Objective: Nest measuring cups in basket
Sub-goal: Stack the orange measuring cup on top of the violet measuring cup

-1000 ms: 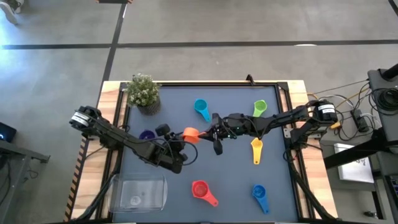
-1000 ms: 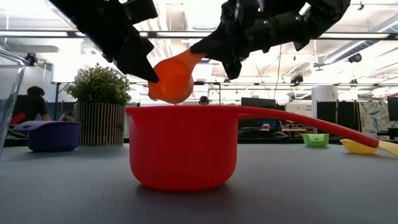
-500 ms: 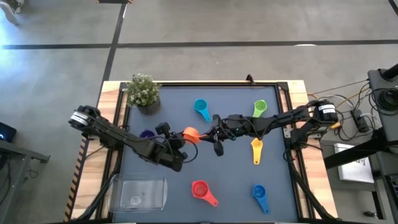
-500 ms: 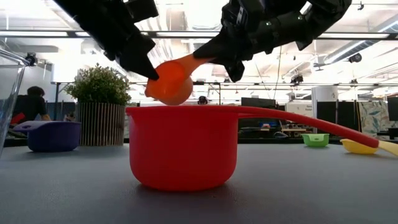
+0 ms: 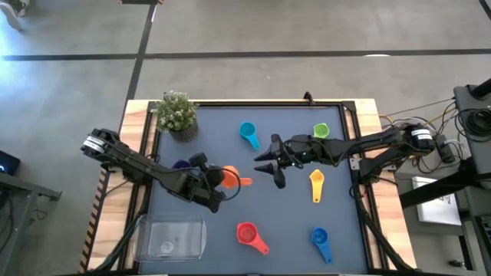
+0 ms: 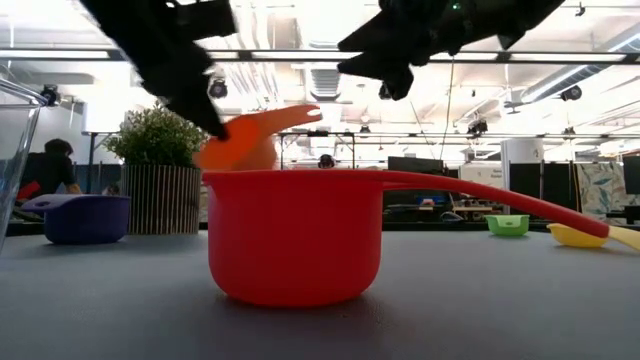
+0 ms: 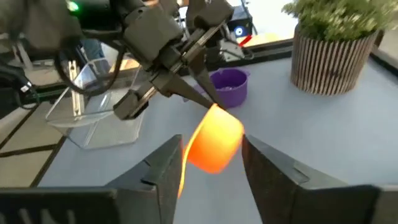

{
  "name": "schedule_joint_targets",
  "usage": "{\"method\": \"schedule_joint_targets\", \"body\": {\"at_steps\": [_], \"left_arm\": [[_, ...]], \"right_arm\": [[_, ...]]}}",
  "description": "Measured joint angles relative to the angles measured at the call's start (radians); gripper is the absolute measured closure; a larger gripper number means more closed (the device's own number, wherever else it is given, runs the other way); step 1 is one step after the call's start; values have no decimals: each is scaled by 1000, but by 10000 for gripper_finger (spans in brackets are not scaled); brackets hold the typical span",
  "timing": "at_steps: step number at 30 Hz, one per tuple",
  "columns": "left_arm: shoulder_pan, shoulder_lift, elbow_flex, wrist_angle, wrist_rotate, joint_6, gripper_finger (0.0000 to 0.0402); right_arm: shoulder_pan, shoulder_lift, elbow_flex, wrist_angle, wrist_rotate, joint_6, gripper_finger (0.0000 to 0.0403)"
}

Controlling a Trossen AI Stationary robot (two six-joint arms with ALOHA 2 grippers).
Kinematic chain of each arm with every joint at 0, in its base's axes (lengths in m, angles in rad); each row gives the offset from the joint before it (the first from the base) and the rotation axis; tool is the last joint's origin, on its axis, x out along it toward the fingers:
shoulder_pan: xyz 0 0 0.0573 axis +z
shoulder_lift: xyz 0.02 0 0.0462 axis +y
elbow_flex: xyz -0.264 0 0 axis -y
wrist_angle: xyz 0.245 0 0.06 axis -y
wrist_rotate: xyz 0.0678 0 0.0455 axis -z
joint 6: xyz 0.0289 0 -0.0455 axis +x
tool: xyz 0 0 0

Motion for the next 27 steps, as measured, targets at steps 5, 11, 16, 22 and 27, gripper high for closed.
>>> {"method": "schedule_joint_targets", "body": {"at_steps": [5, 11, 16, 22, 27], "left_arm": [[0, -128, 0, -300, 119, -165, 401], [7, -333, -1, -451, 206, -224, 401], [54, -467, -16, -607, 332, -268, 401], [133, -605, -92, -640, 438, -278, 401], [192, -689, -199, -608, 500, -274, 401]], "right_arm": [[4, -45, -35, 2, -4, -14, 226], [3, -55, -43, 21, -2, -28, 227], [4, -51, -43, 31, -3, -20, 229], [3, -40, -45, 51, -3, -14, 231], [4, -40, -45, 53, -4, -14, 232]]}}
